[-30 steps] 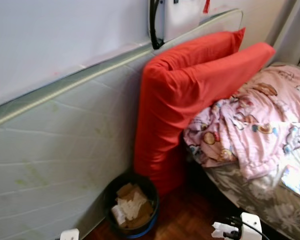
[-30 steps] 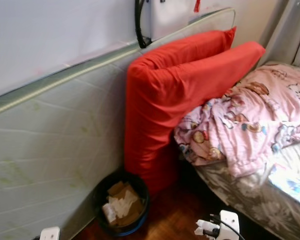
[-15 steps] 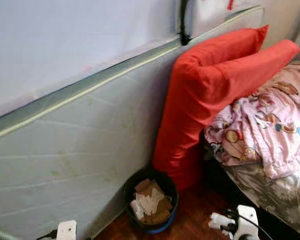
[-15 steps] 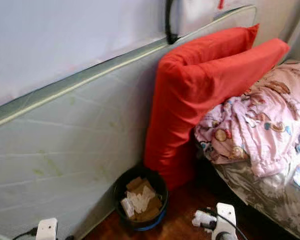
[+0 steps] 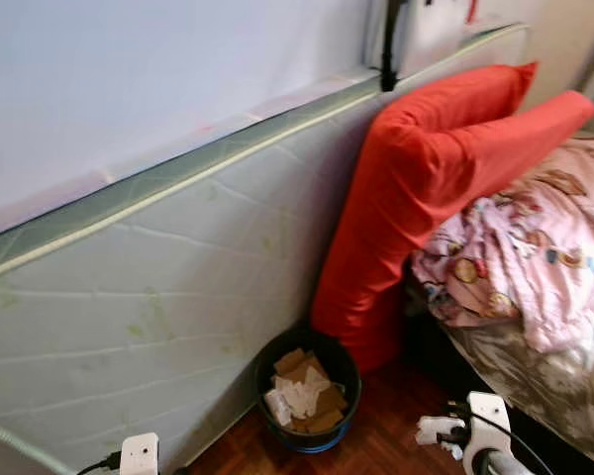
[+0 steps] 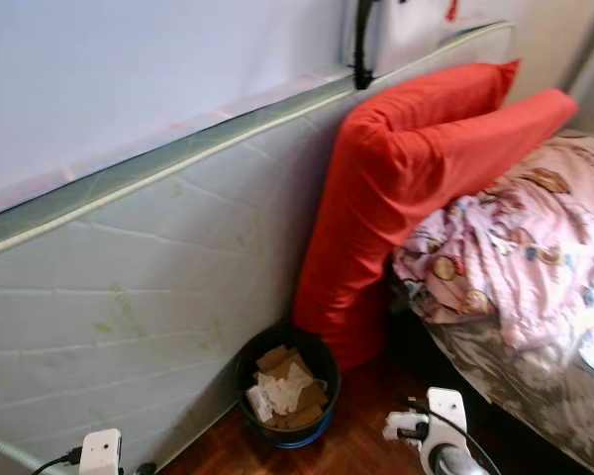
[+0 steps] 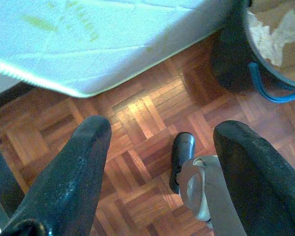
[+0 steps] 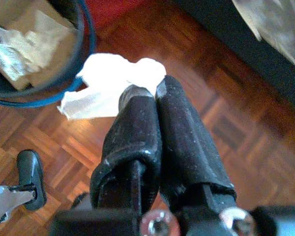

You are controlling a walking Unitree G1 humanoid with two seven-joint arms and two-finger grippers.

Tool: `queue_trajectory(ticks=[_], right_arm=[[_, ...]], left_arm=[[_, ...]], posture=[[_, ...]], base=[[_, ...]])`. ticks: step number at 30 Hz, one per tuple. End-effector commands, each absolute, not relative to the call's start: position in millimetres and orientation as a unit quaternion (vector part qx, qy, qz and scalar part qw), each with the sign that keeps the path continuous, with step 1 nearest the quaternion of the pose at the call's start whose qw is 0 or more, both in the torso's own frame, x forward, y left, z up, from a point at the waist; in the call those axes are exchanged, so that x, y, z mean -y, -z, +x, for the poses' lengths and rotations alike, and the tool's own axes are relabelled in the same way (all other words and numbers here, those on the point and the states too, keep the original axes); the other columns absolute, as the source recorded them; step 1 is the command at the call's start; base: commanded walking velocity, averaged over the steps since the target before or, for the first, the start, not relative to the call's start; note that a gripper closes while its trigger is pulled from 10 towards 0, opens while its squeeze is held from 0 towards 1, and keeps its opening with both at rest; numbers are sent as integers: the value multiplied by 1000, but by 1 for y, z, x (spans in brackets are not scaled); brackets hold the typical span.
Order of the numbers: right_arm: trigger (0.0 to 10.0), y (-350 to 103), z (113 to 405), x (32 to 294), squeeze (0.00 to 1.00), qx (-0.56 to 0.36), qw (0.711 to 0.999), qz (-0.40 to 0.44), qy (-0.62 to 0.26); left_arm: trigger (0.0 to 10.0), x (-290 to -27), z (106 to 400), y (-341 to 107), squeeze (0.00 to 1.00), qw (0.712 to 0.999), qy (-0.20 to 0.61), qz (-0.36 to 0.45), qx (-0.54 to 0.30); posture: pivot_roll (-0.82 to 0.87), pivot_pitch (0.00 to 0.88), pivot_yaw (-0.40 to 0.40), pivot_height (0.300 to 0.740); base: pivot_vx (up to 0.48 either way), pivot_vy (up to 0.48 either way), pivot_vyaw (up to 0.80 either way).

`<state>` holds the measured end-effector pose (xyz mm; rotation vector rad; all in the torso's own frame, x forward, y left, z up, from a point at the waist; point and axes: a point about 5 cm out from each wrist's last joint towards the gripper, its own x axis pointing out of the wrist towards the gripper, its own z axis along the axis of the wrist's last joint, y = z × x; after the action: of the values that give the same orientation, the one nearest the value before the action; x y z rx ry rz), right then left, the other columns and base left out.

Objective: Clean up the room

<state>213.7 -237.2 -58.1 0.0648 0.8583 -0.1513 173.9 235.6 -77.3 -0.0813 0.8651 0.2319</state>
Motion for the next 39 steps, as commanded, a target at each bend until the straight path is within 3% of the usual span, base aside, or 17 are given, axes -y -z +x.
queue_trajectory(ticks=[1, 10, 18, 27, 39], right_arm=[[10000, 56, 217, 236, 0, -412, 907, 37, 74], [10000, 56, 218, 236, 0, -412, 907, 42, 74], [10000, 55, 216, 242, 0, -419, 906, 26, 61], [10000, 57, 210, 248, 0, -426, 903, 20, 55], [10000, 57, 207, 251, 0, -426, 902, 25, 62]], left_arm=[[10000, -240, 172, 77, 0, 897, -120, -43, -423], [10000, -240, 173, 77, 0, 898, -113, -44, -423], [10000, -241, 171, 77, 0, 898, -125, -59, -417], [10000, -256, 146, 83, 0, 885, -145, -57, -439], [10000, -249, 149, 84, 0, 886, -142, -61, -437]], posture=[[-34, 0, 12, 740], [-46, 0, 14, 740], [-1, 10, -39, 740], [13, 49, -58, 740], [-14, 68, -44, 740]], base=[[0, 0, 800], [0, 0, 800], [0, 0, 800], [0, 0, 0], [0, 0, 0]])
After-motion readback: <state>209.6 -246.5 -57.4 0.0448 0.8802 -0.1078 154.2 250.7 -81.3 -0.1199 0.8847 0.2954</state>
